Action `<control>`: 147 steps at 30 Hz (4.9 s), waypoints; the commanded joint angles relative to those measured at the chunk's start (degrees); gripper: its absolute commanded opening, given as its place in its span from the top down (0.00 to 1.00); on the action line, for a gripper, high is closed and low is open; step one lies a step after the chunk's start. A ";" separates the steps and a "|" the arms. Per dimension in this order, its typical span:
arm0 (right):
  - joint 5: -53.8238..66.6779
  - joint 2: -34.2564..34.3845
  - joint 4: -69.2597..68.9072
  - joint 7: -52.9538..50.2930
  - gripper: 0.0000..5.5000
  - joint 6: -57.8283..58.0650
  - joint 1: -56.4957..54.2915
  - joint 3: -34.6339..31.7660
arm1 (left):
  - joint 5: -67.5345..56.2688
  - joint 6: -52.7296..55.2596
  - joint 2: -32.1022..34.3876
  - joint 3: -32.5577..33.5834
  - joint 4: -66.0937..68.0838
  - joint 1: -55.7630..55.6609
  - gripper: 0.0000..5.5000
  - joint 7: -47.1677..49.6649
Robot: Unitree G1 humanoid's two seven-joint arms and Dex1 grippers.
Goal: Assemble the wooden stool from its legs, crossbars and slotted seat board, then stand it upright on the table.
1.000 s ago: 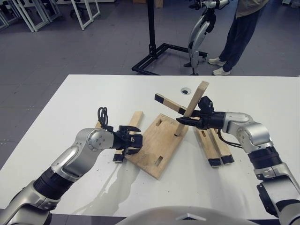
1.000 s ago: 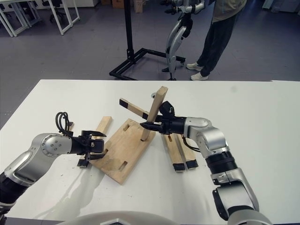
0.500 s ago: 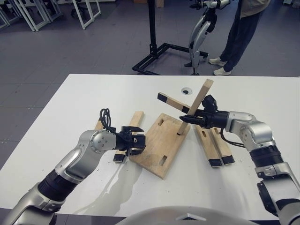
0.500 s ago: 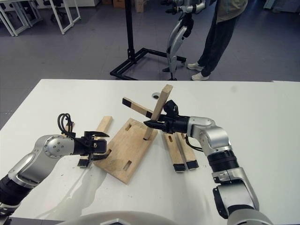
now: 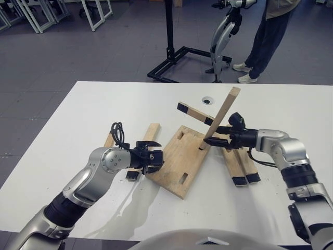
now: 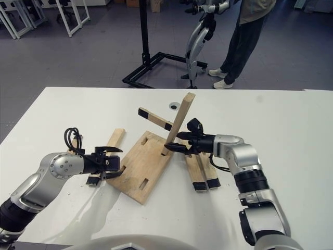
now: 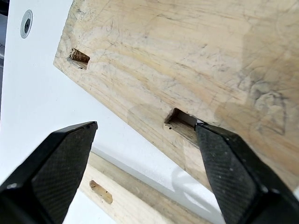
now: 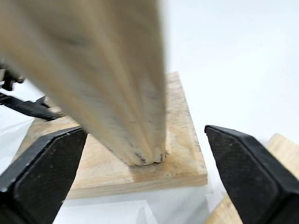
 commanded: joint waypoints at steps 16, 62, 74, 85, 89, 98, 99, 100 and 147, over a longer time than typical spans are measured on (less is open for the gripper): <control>3.67 11.90 -20.50 -45.94 0.24 17.00 -20.13 -28.46 | -0.37 4.82 -2.74 -3.93 0.17 6.82 0.29 0.95; 11.33 3.89 -53.40 -58.05 0.24 25.62 36.01 -23.91 | -1.41 50.91 -23.95 4.91 -23.09 14.02 0.29 24.74; 2.35 -2.95 -44.78 -46.51 0.24 17.13 42.99 -17.49 | -8.19 62.58 -33.31 3.10 -26.85 8.04 0.29 33.64; -4.39 -2.70 -38.60 -41.38 0.33 9.88 42.94 -13.02 | -16.90 68.39 -49.14 20.49 -25.44 8.20 0.29 34.67; -3.95 -1.82 -38.82 -41.07 0.50 10.41 42.04 -14.11 | -17.36 67.41 -48.28 26.79 -22.69 6.90 0.29 36.41; -1.59 1.74 -40.03 -43.66 0.63 12.78 34.12 -20.89 | -26.53 71.02 -46.88 32.30 -22.45 12.46 0.29 32.20; -0.94 2.01 -40.18 -44.47 0.63 13.47 31.23 -22.52 | -26.93 71.00 -44.46 32.60 -21.41 13.05 0.29 31.92; -0.39 2.21 -40.26 -45.41 0.63 14.12 28.20 -24.30 | -27.51 70.98 -42.66 32.82 -20.54 13.46 0.29 31.48; 53.72 1.15 -32.10 -20.53 0.63 25.79 2.26 -14.97 | -105.13 54.45 -22.93 43.03 15.53 -22.77 0.42 17.64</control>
